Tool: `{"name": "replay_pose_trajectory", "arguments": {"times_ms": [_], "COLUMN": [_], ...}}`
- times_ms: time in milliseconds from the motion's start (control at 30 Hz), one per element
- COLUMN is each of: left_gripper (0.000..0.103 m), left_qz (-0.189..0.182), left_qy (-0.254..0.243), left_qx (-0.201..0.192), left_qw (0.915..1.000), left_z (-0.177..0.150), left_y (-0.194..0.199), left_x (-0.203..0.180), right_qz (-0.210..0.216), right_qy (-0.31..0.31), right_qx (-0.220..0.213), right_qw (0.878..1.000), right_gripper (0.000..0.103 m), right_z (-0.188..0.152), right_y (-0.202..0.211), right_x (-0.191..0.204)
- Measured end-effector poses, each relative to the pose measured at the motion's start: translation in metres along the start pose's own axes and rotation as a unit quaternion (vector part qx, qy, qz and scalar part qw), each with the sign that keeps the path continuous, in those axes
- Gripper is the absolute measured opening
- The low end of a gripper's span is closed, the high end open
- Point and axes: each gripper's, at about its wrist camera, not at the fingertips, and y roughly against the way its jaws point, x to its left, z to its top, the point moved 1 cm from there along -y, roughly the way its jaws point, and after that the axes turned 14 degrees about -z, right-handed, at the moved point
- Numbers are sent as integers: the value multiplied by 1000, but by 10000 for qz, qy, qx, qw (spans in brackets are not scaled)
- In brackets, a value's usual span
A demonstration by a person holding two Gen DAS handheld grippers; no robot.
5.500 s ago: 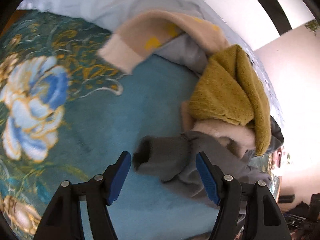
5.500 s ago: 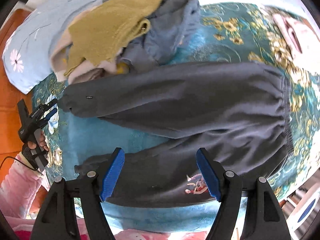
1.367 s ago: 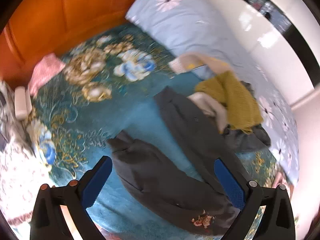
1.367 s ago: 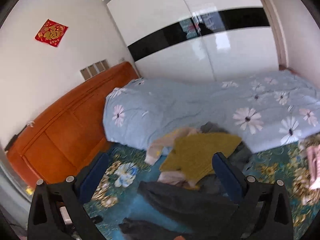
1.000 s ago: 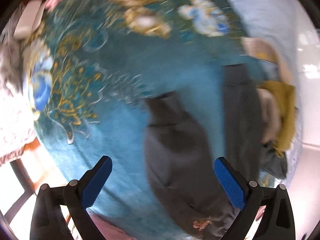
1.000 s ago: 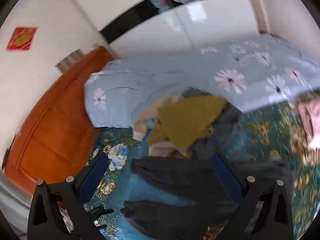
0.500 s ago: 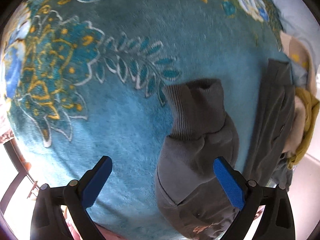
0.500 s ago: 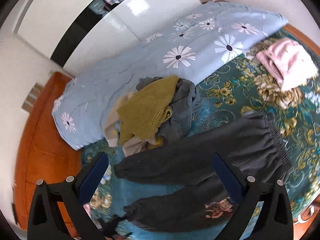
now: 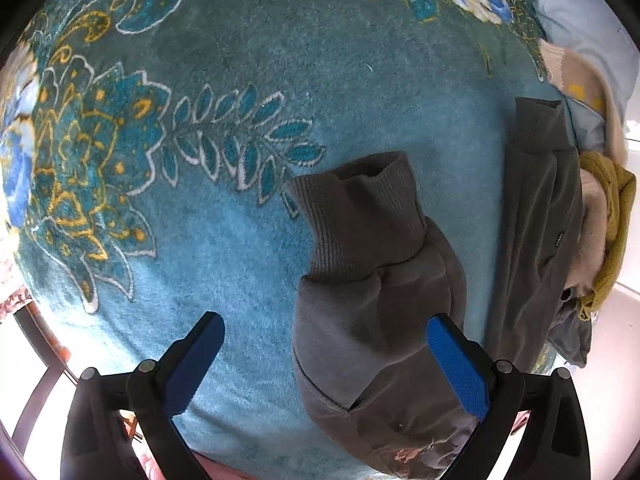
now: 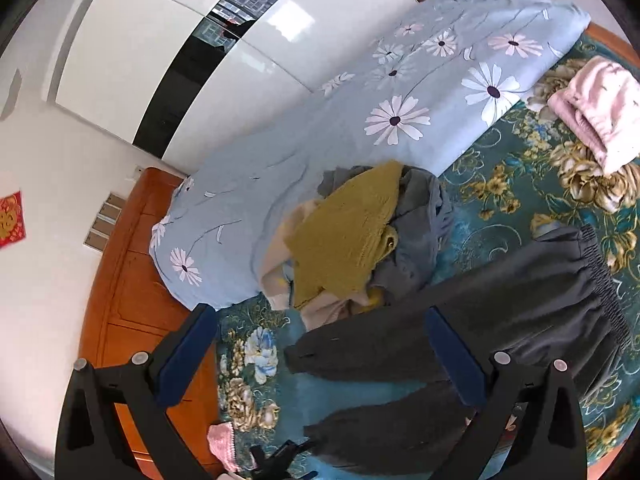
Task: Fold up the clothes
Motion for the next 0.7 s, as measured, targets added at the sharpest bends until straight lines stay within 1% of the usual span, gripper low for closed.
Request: {"name": "replay_pose_trajectory", "arguments": {"times_ms": [200,333,367,433,600,633,700], "left_gripper": [102,102,101,92,84,82,80], "left_qz": [63,68,76,65,-57,-78,-76], "left_qy": [134,205,209,224,266,261,237], "left_qx": [20,62,67,105,166,168,157], "left_qw": [9999,9997,9997,9997,9995,9995,9996], "left_z": [-7,-15,-17,-21,-32,-34,-36], "left_y": [-13,-25,-28,-34,-46,-48,-52], "left_x": [1,2,1,0,-7,-9,-12], "right_qz": [-76,-67,-81,-109,-138,-117,-147], "right_qy": [35,-68,-103,-164,-294,-326,-356], "right_qx": [27,120,150,216,235,223,192], "right_qw": [10000,9999,9998,9996,9992,9991,9991], "right_gripper": [103,103,103,103,103,103,103], "right_z": [2,-1,-1,-3,-9,-9,-9], "right_y": [-1,-2,-3,-4,-6,-6,-5], "right_x": [-6,-22,-26,-36,-54,-57,-61]}}
